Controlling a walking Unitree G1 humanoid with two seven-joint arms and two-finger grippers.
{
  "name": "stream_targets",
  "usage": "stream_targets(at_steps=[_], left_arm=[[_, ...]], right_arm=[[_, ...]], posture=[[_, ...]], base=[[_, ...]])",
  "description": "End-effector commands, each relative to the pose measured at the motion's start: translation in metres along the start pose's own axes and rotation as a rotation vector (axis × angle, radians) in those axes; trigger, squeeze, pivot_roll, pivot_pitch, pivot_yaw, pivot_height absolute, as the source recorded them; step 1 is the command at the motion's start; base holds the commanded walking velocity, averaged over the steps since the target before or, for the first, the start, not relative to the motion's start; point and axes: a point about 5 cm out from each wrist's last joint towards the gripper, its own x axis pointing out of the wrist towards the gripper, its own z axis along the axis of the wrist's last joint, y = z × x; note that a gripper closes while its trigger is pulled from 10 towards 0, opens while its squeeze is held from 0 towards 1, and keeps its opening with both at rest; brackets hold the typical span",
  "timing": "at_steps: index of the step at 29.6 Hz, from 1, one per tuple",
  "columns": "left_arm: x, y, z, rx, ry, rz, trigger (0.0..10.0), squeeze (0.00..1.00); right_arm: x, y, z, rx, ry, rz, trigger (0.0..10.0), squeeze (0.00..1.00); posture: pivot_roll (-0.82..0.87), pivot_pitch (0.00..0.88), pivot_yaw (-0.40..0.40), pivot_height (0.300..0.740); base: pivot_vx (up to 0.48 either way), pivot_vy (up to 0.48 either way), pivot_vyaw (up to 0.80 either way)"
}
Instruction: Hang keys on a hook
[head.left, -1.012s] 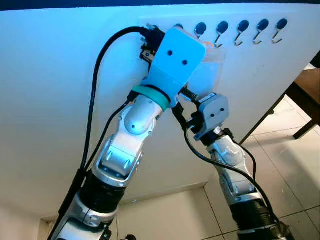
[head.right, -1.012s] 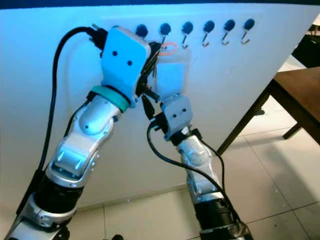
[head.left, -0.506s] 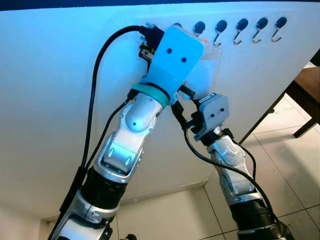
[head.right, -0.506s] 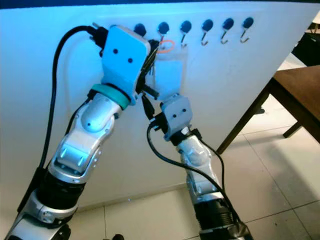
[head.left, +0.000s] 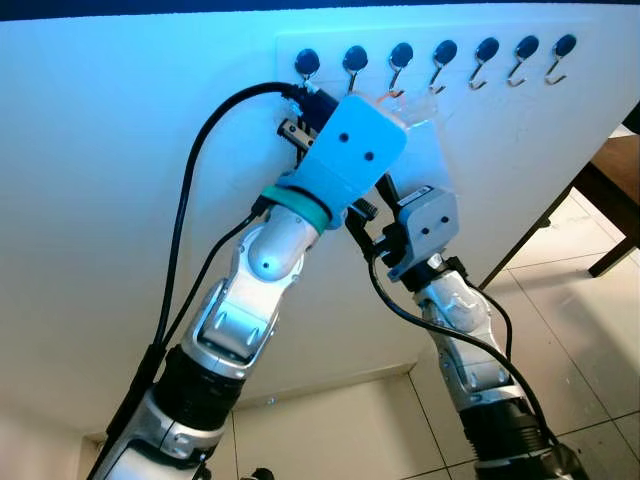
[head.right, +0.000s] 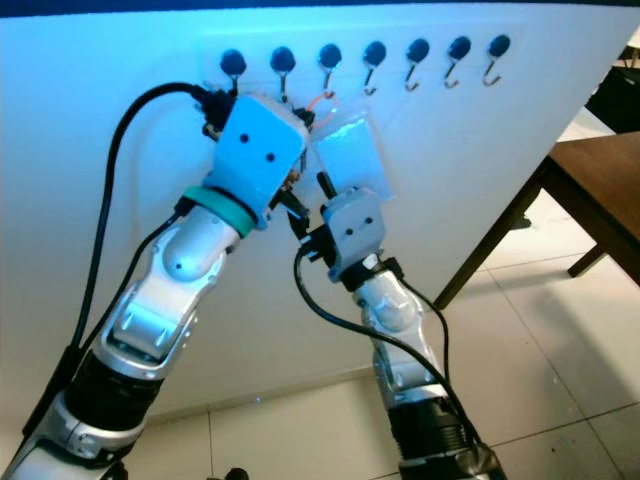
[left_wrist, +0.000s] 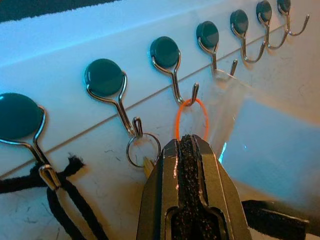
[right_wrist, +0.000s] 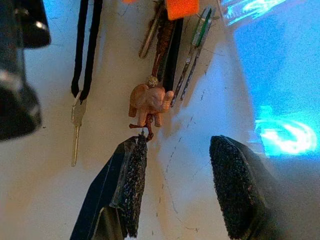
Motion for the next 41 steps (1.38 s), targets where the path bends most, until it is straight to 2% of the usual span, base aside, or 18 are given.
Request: stream_targets(at_steps=[1,5,6,12,13,14,15,16,17,23,27,29,33,34,36,38,39,41], left_arm=[[-0.004,-0.004,-0.004,0.006,0.013,-0.021,10.0,0.00],[-0.012,-0.002,-0.005,-0.027,0.011,-0.023,10.0,0.00],[-0.014,-0.002,-0.004,-0.042,0.005,-0.026,10.0,1.00],[-0.016,0.000,-0.001,-0.076,-0.013,-0.016,10.0,1.00],[-0.018,0.001,0.000,-0.134,-0.016,-0.022,10.0,1.00],[-0.018,0.001,0.000,-0.134,-0.016,-0.022,10.0,1.00],[-0.021,0.002,0.001,-0.176,-0.018,-0.027,10.0,1.00],[-0.025,0.004,0.003,-0.221,-0.024,-0.050,10.0,0.27],[-0.030,0.005,0.005,-0.254,-0.030,-0.073,10.0,0.00],[-0.042,0.009,0.006,-0.303,-0.031,-0.115,10.0,0.00],[-0.042,0.009,0.006,-0.303,-0.031,-0.115,10.0,0.00],[-0.052,0.020,0.002,-0.323,-0.001,-0.082,10.0,0.00],[-0.052,0.020,0.002,-0.323,-0.001,-0.082,10.0,0.00],[-0.057,0.025,-0.003,-0.304,0.024,-0.060,10.0,0.00],[-0.057,0.025,-0.003,-0.304,0.024,-0.060,10.0,0.00],[-0.070,0.027,-0.024,-0.233,0.107,-0.019,10.0,0.00],[-0.070,0.027,-0.024,-0.233,0.107,-0.019,10.0,0.00],[-0.078,0.030,-0.042,-0.210,0.181,0.035,10.0,0.00]], right_arm=[[-0.003,0.000,-0.003,0.001,0.011,-0.002,10.0,0.00],[-0.003,0.000,-0.003,-0.001,0.011,-0.001,10.0,0.00],[-0.003,0.000,-0.003,-0.001,0.011,-0.001,10.0,0.00],[-0.002,0.000,-0.002,0.000,0.007,0.001,10.0,0.00],[-0.001,0.000,-0.001,0.000,0.004,0.001,10.0,0.00],[-0.001,0.000,-0.001,0.000,0.004,0.001,10.0,0.00],[-0.001,0.000,-0.001,0.000,0.002,0.001,10.0,0.00],[-0.002,0.000,0.000,-0.001,-0.001,0.000,10.0,0.00],[-0.002,-0.001,0.001,-0.001,-0.003,-0.001,10.0,0.00],[-0.005,-0.002,0.005,-0.001,-0.015,-0.003,10.0,0.00],[-0.005,-0.002,0.005,-0.001,-0.015,-0.003,10.0,0.00],[-0.020,0.004,0.014,0.016,-0.029,-0.020,10.0,0.00],[-0.020,0.004,0.014,0.016,-0.029,-0.020,10.0,0.00],[-0.032,0.011,0.018,0.028,-0.030,-0.027,10.0,0.00],[-0.032,0.011,0.018,0.028,-0.030,-0.027,10.0,0.00],[-0.047,0.023,0.019,0.063,-0.010,-0.048,10.0,0.00],[-0.047,0.023,0.019,0.063,-0.010,-0.048,10.0,0.00],[-0.047,0.029,0.017,0.086,0.012,-0.030,10.0,0.00]], posture=[[-0.05,0.101,0.054,0.740],[-0.04,0.102,0.050,0.740],[-0.04,0.101,0.049,0.740],[-0.04,0.101,0.049,0.740],[-0.05,0.097,0.051,0.740],[-0.05,0.097,0.051,0.740],[-0.05,0.097,0.051,0.740],[-0.05,0.096,0.051,0.740],[-0.05,0.097,0.050,0.740],[-0.05,0.092,0.048,0.740],[-0.05,0.092,0.048,0.740],[-0.07,0.094,0.055,0.740],[-0.07,0.094,0.055,0.740],[-0.07,0.094,0.059,0.740],[-0.07,0.094,0.059,0.740],[-0.10,0.081,0.077,0.740],[-0.10,0.081,0.077,0.740],[-0.11,0.073,0.083,0.740]], base=[[0.000,0.000,0.00],[0.000,0.000,0.00],[0.000,0.000,0.00],[0.000,0.000,0.00],[0.000,0.000,0.00],[0.000,0.000,0.00],[0.000,0.000,0.00],[0.000,0.000,0.00],[0.000,0.000,0.00],[0.000,0.000,0.00],[0.000,0.000,0.00],[0.000,0.000,0.00],[0.000,0.000,0.00],[0.000,0.000,0.00],[0.000,0.000,0.00],[0.000,0.000,0.00],[0.000,0.000,0.00],[0.000,0.000,0.00]])
